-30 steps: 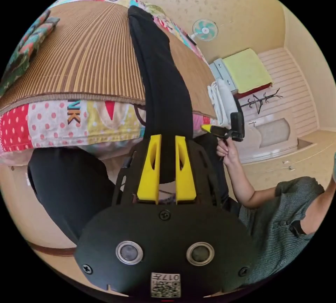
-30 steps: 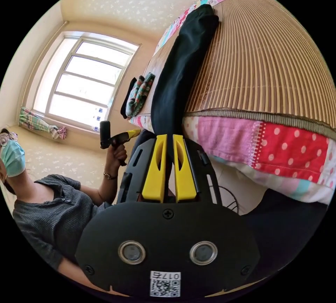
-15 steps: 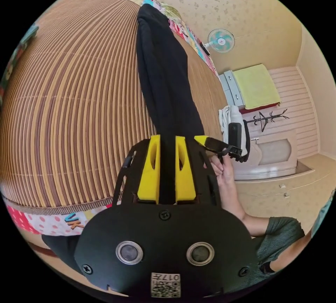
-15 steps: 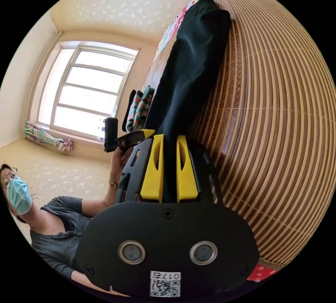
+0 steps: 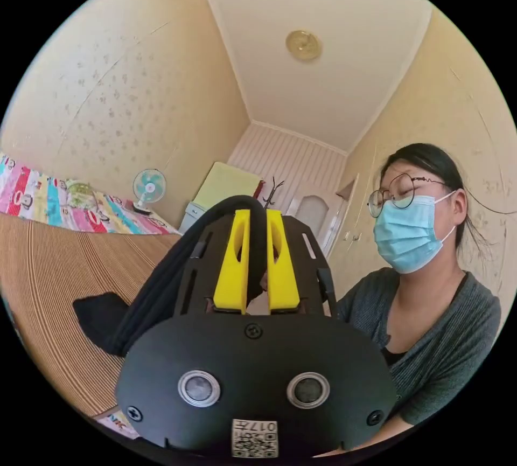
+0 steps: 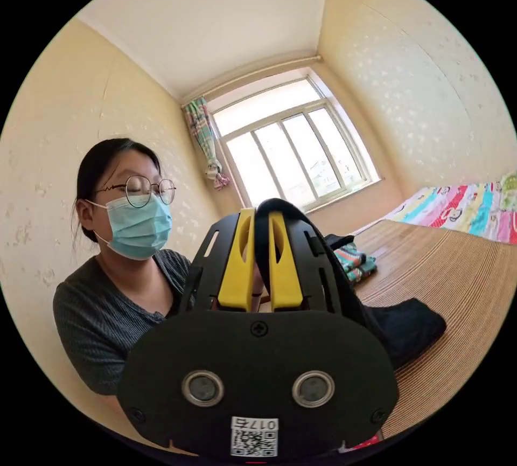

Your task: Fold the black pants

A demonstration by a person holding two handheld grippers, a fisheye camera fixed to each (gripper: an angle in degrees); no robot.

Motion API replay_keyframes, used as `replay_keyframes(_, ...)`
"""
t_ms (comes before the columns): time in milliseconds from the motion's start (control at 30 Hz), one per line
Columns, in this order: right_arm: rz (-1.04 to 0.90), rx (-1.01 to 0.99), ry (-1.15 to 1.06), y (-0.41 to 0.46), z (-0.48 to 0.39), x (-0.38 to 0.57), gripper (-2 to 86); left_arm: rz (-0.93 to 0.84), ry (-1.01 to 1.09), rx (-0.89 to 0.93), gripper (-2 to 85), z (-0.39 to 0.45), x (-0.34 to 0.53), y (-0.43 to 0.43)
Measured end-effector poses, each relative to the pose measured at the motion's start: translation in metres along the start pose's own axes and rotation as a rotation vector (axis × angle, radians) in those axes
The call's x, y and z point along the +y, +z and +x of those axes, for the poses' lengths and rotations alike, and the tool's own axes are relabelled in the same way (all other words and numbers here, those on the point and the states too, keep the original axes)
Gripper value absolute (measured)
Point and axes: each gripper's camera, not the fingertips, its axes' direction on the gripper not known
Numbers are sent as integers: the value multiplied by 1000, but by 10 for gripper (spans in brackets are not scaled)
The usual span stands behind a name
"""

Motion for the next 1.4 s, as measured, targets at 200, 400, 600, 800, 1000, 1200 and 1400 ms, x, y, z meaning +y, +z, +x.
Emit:
replay_keyframes(200, 67, 67, -108, -8, -89, -55, 7, 126, 131, -70, 54, 86, -29, 3)
replay_keyframes(400, 77, 223, 80, -18, -32, -41, 6, 75, -123, -204, 51, 21, -11, 22)
replay_keyframes(600, 142, 203, 404, -28, 140, -68, 6, -3, -302, -285, 51, -130, -45, 54)
replay_keyframes(800, -52, 567, 274, 9, 133, -91, 6, -169, -139, -484, 51, -140, -49, 64)
replay_keyframes(1000, -237, 358, 510, 3, 155, 96, 9, -440, -396, -315, 54, -175, 116, 27)
replay_keyframes(1200, -234, 116, 999, -38, 123, 311, 15, -451, -825, -268, 64, -166, 267, -36)
replay_keyframes(1400, -170, 173, 1027, -65, 126, 301, 45, -412, -844, -482, 228, -228, 251, -56)
